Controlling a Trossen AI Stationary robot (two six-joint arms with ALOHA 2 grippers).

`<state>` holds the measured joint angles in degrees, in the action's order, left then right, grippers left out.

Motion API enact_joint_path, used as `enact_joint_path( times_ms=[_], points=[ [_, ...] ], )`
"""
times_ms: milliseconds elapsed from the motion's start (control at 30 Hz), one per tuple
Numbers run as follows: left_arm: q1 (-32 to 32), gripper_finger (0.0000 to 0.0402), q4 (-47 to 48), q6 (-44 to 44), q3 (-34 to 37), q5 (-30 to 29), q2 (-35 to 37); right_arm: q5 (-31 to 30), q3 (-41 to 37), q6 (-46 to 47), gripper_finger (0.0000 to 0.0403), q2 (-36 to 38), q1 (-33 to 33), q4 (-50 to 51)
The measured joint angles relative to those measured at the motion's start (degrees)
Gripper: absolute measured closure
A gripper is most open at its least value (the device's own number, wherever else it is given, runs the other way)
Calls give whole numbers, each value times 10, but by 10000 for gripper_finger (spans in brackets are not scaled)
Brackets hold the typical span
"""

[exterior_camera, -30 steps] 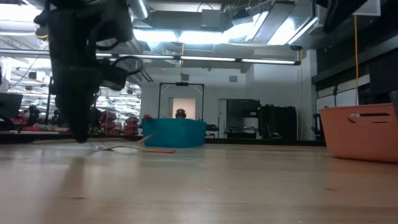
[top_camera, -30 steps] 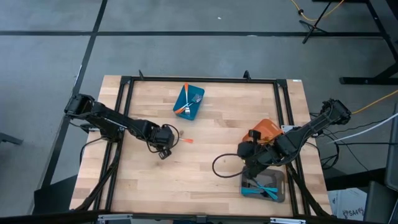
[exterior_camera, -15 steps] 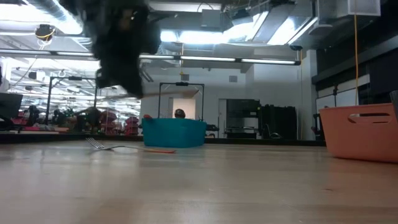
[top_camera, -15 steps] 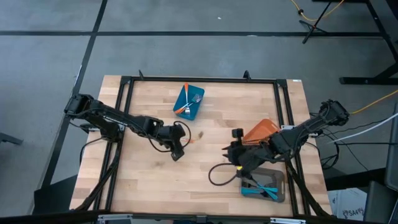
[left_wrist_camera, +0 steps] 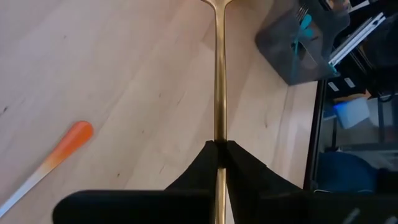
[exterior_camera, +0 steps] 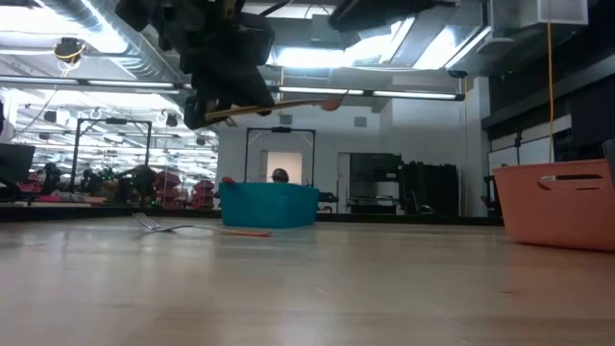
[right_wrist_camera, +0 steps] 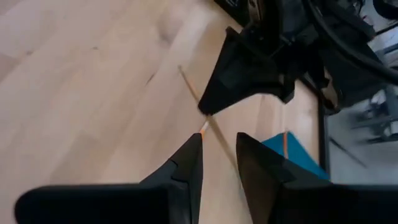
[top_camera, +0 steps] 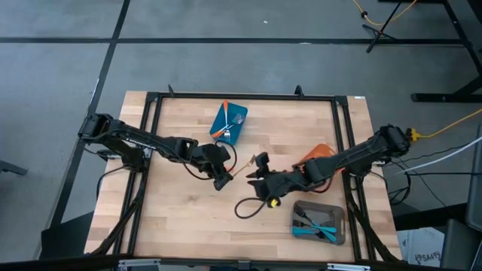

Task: Sort silverware by color (type)
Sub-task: Put the gold fork into the orange bin

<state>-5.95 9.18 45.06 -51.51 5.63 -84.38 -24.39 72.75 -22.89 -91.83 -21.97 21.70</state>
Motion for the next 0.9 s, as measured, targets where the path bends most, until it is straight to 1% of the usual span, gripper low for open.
enact_joint_path(
  times_ms=[133, 367, 567, 700, 900],
  points=[
    [0, 391, 0, 5, 0, -1, 0, 0, 0, -46, 311, -28, 21, -36],
    [0, 391, 1, 14, 0, -1, 0, 0, 0, -76, 311, -68, 46, -52],
    [0, 391, 1, 15, 0, -1, 1, 20, 0, -98, 311, -90, 48, -52],
    [0, 391, 2, 16, 0, 1, 1, 5, 0, -111, 311, -99, 48, -58],
    [0, 391, 4, 15, 0, 2, 1, 4, 0, -122, 311, -102, 48, -72]
  ],
)
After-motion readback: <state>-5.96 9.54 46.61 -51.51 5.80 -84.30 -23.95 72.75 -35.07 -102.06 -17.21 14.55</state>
